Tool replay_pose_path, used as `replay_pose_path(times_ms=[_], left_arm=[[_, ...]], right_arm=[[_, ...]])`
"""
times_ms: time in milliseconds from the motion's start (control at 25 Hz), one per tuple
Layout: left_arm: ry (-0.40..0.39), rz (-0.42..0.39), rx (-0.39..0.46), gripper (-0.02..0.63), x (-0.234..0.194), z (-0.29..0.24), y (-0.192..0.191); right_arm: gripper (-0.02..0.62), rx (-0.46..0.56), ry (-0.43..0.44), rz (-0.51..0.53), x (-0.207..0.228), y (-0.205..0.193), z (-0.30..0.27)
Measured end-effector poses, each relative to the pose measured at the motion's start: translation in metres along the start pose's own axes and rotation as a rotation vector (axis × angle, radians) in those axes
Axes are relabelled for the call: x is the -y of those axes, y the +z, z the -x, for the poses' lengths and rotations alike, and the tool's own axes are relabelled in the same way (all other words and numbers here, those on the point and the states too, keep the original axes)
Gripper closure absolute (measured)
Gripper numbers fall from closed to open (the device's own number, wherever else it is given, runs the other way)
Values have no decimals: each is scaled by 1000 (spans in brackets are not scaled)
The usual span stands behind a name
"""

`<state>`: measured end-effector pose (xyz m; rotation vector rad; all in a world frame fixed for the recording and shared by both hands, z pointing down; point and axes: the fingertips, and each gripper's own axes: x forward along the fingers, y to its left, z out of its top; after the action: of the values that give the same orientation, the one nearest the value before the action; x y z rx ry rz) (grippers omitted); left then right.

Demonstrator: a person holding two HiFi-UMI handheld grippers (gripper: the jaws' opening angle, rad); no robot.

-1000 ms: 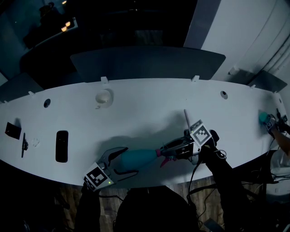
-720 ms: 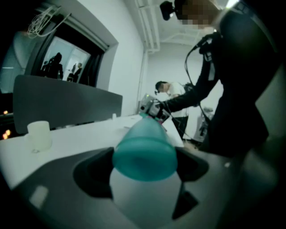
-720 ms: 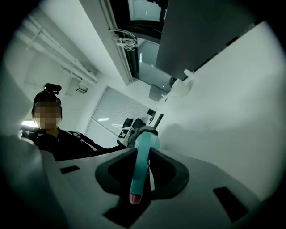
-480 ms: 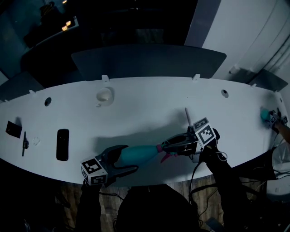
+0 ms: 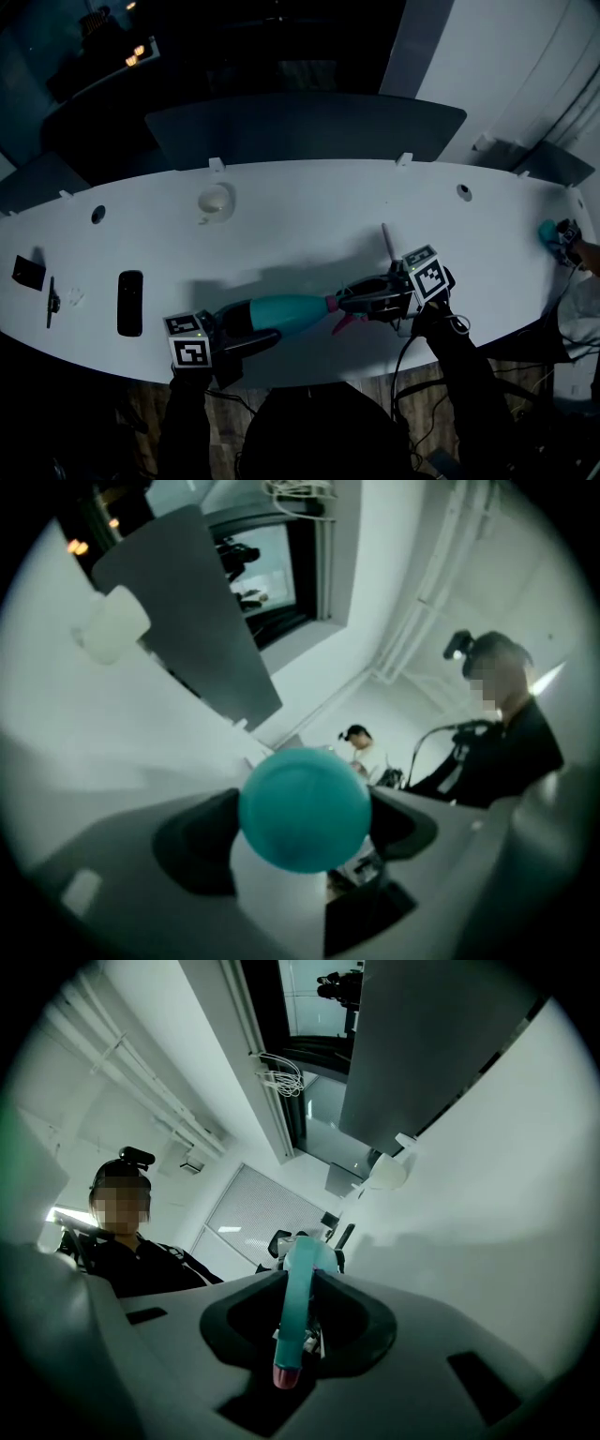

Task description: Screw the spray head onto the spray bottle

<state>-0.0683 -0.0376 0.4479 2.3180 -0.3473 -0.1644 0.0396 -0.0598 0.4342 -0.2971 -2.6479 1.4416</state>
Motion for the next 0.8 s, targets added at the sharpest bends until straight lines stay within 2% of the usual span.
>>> replay_pose_path(times_ms=[40,80,200,240,280,320,360,400,440,560,640,800], left_arm=[[16,-101,-23,187,3,-1,0],[42,-247,-64,189,6,-2,-1],[166,-812,-274,190,7,-6,-10],[207,-949,-336,190,5,-6,-10],[238,-1024,-377,190,3,-6,-9],[256,-1046,-398,190,1,-7,-8],[260,-1025,-400,189,-2,-8,-8],[256,-964,-378,187,-5,-8,-7],[247,-869,-327,185,-6,-7,-4],[233,-508,-75,183,-6,6,22],[207,-315,39,169,-9,15,34],[85,-51,97,169,-8,13,36]], right_arm=[[500,2,2,-4,-1,1,1],[500,2,3,-11,-1,1,1],[500,-7,-7,-34,3,-1,4],[500,-9,-13,-40,4,-2,4],[500,-1,-17,-43,5,-1,4],[500,17,-18,-43,6,1,4],[500,39,-17,-41,6,5,4],[500,61,-16,-35,6,8,4],[500,79,-15,-30,6,12,4],[500,112,4,-30,5,17,9],[500,120,11,-21,3,19,13],[500,99,-7,9,1,22,12]])
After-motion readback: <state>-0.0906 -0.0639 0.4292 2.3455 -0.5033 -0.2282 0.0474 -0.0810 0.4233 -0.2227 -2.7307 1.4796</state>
